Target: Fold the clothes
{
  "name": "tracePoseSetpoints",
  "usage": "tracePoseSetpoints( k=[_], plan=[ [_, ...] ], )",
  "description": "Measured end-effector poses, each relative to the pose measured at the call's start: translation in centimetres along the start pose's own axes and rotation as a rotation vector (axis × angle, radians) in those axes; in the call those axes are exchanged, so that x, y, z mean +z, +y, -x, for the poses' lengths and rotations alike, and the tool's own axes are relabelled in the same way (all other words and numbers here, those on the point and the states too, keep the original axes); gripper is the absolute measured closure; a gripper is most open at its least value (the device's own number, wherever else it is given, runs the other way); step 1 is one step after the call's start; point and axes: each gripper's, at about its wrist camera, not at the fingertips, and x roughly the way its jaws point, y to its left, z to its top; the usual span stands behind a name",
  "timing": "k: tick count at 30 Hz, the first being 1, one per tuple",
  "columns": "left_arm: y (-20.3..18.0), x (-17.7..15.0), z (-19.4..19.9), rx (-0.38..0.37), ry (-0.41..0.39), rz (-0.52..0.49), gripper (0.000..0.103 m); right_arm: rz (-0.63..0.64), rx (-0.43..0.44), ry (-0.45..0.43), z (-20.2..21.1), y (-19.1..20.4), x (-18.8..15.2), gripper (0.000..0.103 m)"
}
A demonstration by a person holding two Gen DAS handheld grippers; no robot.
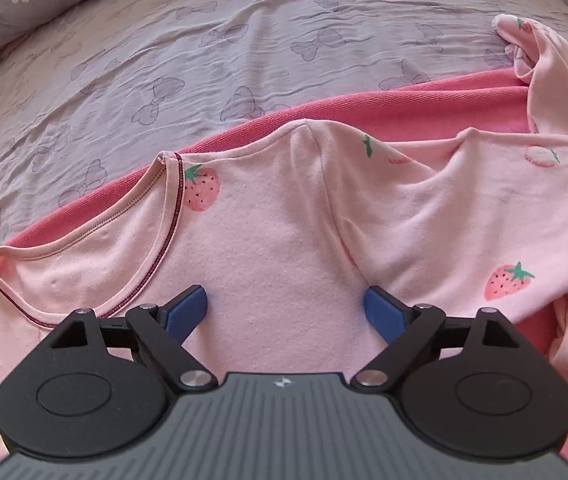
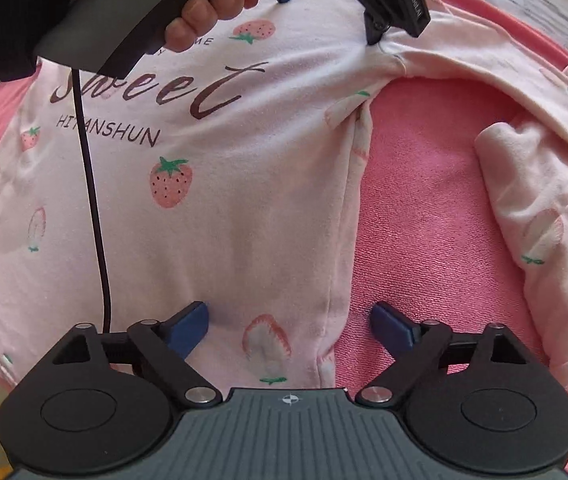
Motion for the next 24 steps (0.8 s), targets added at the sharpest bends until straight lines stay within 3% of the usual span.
tracePoseSetpoints(
  k=[3,10,16,22,24],
  plan=[
    [-0.1,0.6,-0.5,0.014,0.001,-0.023,0.005,0.001,-0.012,0.013,-0.2,0.3,0.3,0.006],
    [0.3,2.1,-1.4,-0.003,0.011,0.001,0.001,-0.018,-0.006,0.006,-0.1,-0.1,0.6,0.005],
    [-1.1,3.3,-1.8,0.040,-0.010,-0.021,0.001,-0.029,-0.001,0.005,0.0,-0.4,1.0,0.004],
    [-0.7,3.8,-1.7,0.022,0.005,-0.008,0.001,-0.030,0.009,0.005,0.0,-0.7,0.5,0.002],
    [-0.5,3.8,-1.2,0.015,0.006,-0.004,0.008,-0.029,0.010,0.005,-0.1,-0.6,0.3,0.001]
  ],
)
